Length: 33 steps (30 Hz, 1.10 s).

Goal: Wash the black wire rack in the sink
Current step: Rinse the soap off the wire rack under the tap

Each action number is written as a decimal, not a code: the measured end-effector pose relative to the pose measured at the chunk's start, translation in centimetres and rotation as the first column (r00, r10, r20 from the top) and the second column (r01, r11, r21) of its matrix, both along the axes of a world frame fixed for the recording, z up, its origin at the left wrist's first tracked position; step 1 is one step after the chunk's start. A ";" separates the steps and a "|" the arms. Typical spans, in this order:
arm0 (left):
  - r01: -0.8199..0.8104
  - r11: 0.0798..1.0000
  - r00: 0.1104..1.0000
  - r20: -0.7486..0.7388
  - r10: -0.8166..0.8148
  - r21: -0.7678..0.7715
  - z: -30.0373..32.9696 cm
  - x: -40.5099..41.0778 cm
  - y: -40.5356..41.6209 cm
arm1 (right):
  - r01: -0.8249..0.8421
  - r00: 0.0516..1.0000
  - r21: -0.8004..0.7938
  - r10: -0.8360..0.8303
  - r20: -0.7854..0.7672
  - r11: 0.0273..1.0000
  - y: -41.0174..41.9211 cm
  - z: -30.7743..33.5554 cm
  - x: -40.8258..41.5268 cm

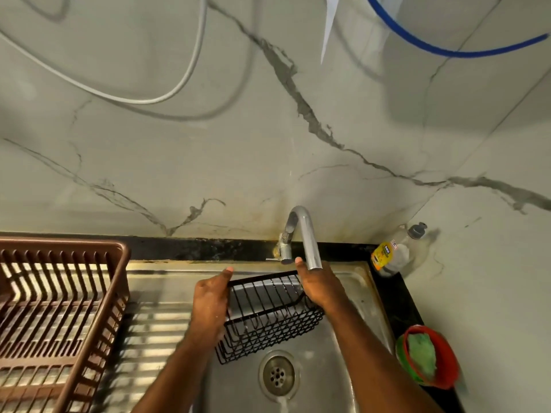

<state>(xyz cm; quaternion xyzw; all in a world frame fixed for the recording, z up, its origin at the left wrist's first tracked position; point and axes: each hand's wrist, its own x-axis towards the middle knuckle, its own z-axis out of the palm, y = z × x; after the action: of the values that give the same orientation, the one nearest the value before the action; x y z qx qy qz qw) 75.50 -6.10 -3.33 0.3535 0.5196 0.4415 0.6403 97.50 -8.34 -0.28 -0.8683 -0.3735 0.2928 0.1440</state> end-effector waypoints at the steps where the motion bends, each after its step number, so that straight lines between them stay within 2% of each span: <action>1: -0.022 0.998 0.999 0.022 0.023 -0.057 -0.4 -0.4 0.3 | -0.046 0.999 0.028 0.046 -0.008 0.999 0.1 0.3 0.7; 5: -0.028 0.995 0.996 0.086 0.036 -0.092 -1.3 -1.1 0.4 | -0.166 0.975 0.170 0.188 -0.121 0.971 0.2 1.3 2.6; 7: -0.019 0.997 0.999 0.044 0.023 -0.073 -1.5 -1.4 0.5 | -0.177 0.968 0.209 0.209 -0.141 0.962 0.0 2.1 2.6; 9: 0.033 0.999 0.995 -0.090 -0.032 0.011 -1.8 -2.1 1.1 | -0.165 0.971 0.226 0.199 -0.135 0.960 -0.2 2.8 1.9; 11: 0.161 0.981 0.959 -0.253 -0.129 0.109 -1.8 -2.3 1.5 | -0.157 0.982 0.240 0.178 -0.068 0.958 -0.5 2.9 0.9; 13: 0.291 0.945 0.872 -0.447 -0.199 0.147 -1.3 -1.9 1.4 | -0.114 0.991 0.315 0.132 -0.036 0.942 -0.7 3.4 -0.6; 15: 0.412 0.898 0.738 -0.634 -0.230 0.154 -0.8 -0.7 0.9 | -0.048 0.995 0.350 0.074 -0.061 0.936 -0.7 3.7 -2.0; 17: 0.477 0.855 0.675 -0.708 -0.208 0.204 -0.5 1.0 0.3 | -0.027 0.998 0.331 0.046 -0.050 0.943 -0.7 3.7 -3.0; 19: 0.503 0.821 0.699 -0.687 -0.202 0.270 -0.4 3.0 -0.6 | -0.017 0.996 0.297 0.043 -0.080 0.955 -1.0 3.7 -4.2; 22: 0.369 0.902 0.800 -0.570 -0.185 0.225 -0.9 5.5 -1.2 | -0.244 0.963 0.221 0.209 0.173 0.944 -1.5 3.3 -5.7; 24: 0.280 0.945 0.842 -0.517 -0.156 0.171 -1.6 6.0 -1.0 | -0.302 0.941 0.221 0.252 0.227 0.927 -1.6 3.5 -6.1; 26: 0.210 0.970 0.897 -0.418 -0.141 0.123 -1.8 5.8 -0.7 | -0.289 0.954 0.231 0.260 0.148 0.929 -1.4 3.5 -6.0; 29: 0.083 0.995 0.955 -0.291 -0.062 0.062 -1.2 5.2 -0.3 | -0.085 0.987 0.243 0.115 -0.112 0.966 -0.9 3.8 -4.9; 30: 0.051 0.998 0.965 -0.260 -0.041 0.030 -0.9 5.0 -0.3 | -0.049 0.990 0.249 0.080 -0.113 0.967 -0.9 3.8 -4.1; 33: -0.015 0.999 0.978 -0.210 0.009 -0.028 -0.9 4.5 -0.5 | -0.168 0.984 0.132 0.174 -0.033 0.977 -1.0 4.0 -2.5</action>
<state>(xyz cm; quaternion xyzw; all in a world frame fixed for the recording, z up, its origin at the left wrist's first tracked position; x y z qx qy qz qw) 80.04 -6.60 -4.24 0.3853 0.5929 0.3980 0.5845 94.96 -9.32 3.76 -0.8153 -0.4617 0.2983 0.1823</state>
